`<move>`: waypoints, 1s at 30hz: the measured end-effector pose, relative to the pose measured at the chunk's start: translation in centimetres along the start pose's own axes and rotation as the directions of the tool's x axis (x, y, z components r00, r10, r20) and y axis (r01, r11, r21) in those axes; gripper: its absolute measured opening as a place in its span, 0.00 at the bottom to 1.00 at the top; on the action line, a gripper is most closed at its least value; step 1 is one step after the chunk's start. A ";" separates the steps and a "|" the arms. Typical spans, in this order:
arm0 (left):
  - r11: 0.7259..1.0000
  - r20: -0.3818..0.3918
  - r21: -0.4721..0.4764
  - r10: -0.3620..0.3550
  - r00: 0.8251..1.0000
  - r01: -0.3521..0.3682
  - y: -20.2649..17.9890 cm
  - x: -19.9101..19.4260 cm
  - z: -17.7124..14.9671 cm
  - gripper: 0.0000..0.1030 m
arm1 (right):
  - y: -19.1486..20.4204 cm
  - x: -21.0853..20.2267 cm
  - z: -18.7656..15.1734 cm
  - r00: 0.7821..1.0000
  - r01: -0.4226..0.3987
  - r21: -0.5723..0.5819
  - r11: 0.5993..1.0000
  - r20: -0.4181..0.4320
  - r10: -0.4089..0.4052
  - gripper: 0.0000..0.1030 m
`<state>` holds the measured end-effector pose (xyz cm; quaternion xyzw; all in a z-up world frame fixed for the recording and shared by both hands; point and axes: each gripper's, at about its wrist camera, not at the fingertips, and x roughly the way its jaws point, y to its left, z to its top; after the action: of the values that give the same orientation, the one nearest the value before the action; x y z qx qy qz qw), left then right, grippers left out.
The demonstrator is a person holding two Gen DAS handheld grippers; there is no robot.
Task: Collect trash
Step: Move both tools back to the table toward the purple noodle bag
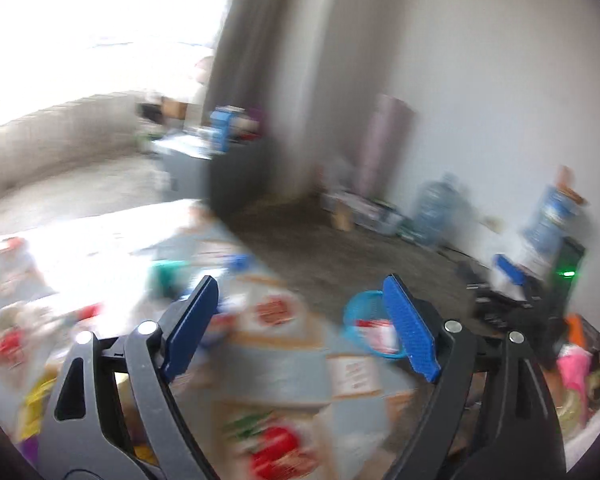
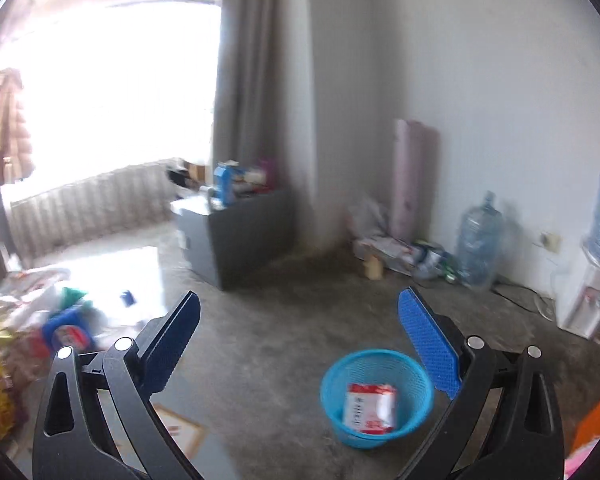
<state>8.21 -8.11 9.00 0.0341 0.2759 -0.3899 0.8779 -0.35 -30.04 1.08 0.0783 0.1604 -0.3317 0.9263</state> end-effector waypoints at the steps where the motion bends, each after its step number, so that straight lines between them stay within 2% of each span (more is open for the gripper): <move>1: 0.999 0.013 -0.009 0.045 0.999 -0.045 1.0 -1.4 -0.3 0.78 | 0.8 -0.3 0.1 0.999 -0.042 0.001 0.999 0.001 0.042 0.94; 2: 0.995 0.028 -0.021 0.096 0.995 -0.096 2.1 -2.9 -0.7 0.78 | 1.5 -0.6 0.1 0.996 -0.087 0.009 0.996 0.008 0.087 0.94; 3: 0.983 0.043 -0.048 0.177 0.983 -0.175 3.8 -5.1 -1.5 0.77 | 2.3 -1.0 0.1 0.988 -0.156 0.021 0.987 0.016 0.156 0.94; 4: 0.975 0.045 -0.066 0.218 0.975 -0.214 4.6 -6.4 -2.1 0.77 | 3.0 -1.3 0.2 0.979 -0.203 0.030 0.979 0.012 0.203 0.94; 7: 0.936 0.044 -0.155 0.325 0.945 -0.315 8.1 -10.4 -4.1 0.77 | 5.7 -1.8 0.3 0.937 -0.349 0.041 0.936 -0.007 0.349 0.94; 8: 0.920 0.036 -0.192 0.356 0.934 -0.343 9.2 -11.6 -5.0 0.76 | 6.7 -2.0 0.2 0.926 -0.376 0.032 0.926 -0.017 0.376 0.94; 10: 0.899 0.018 -0.241 0.382 0.924 -0.367 10.8 -12.6 -6.0 0.71 | 9.1 -2.5 0.1 0.897 -0.441 -0.001 0.898 -0.049 0.440 0.94; 11: 0.890 0.006 -0.262 0.388 0.922 -0.373 11.6 -13.1 -6.6 0.69 | 10.2 -2.8 -0.1 0.883 -0.467 -0.012 0.884 -0.062 0.466 0.93; 13: 0.873 -0.026 -0.298 0.396 0.918 -0.385 12.8 -13.6 -7.9 0.65 | 12.5 -3.2 -0.5 0.853 -0.518 -0.029 0.855 -0.093 0.514 0.84; 14: 0.867 -0.042 -0.310 0.397 0.917 -0.389 13.2 -13.6 -8.6 0.61 | 13.6 -3.5 -0.7 0.840 -0.537 -0.033 0.843 -0.110 0.531 0.83; 16: 0.862 -0.061 -0.320 0.396 0.916 -0.394 13.9 -13.6 -9.8 0.58 | 15.7 -4.0 -1.4 0.809 -0.579 -0.041 0.814 -0.154 0.567 0.75; 21: 0.851 -0.130 -0.348 0.372 0.919 -0.394 15.5 -13.4 -12.6 0.46 | 19.3 -3.4 -3.6 0.740 -0.648 -0.051 0.760 -0.276 0.613 0.64; 25: 0.834 -0.184 -0.372 0.363 0.913 -0.407 17.1 -13.1 -15.1 0.36 | 22.9 -2.1 -5.8 0.664 -0.702 -0.036 0.711 -0.394 0.636 0.51; 30: 0.819 -0.249 -0.396 0.339 0.907 -0.415 18.8 -11.1 -17.6 0.20 | 26.7 1.2 -8.7 0.557 -0.741 0.020 0.671 -0.541 0.630 0.44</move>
<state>7.34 17.20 -3.13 -0.0785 0.4170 -0.1310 0.8960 15.46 -8.06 -6.42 0.1202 0.3873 0.1094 0.9075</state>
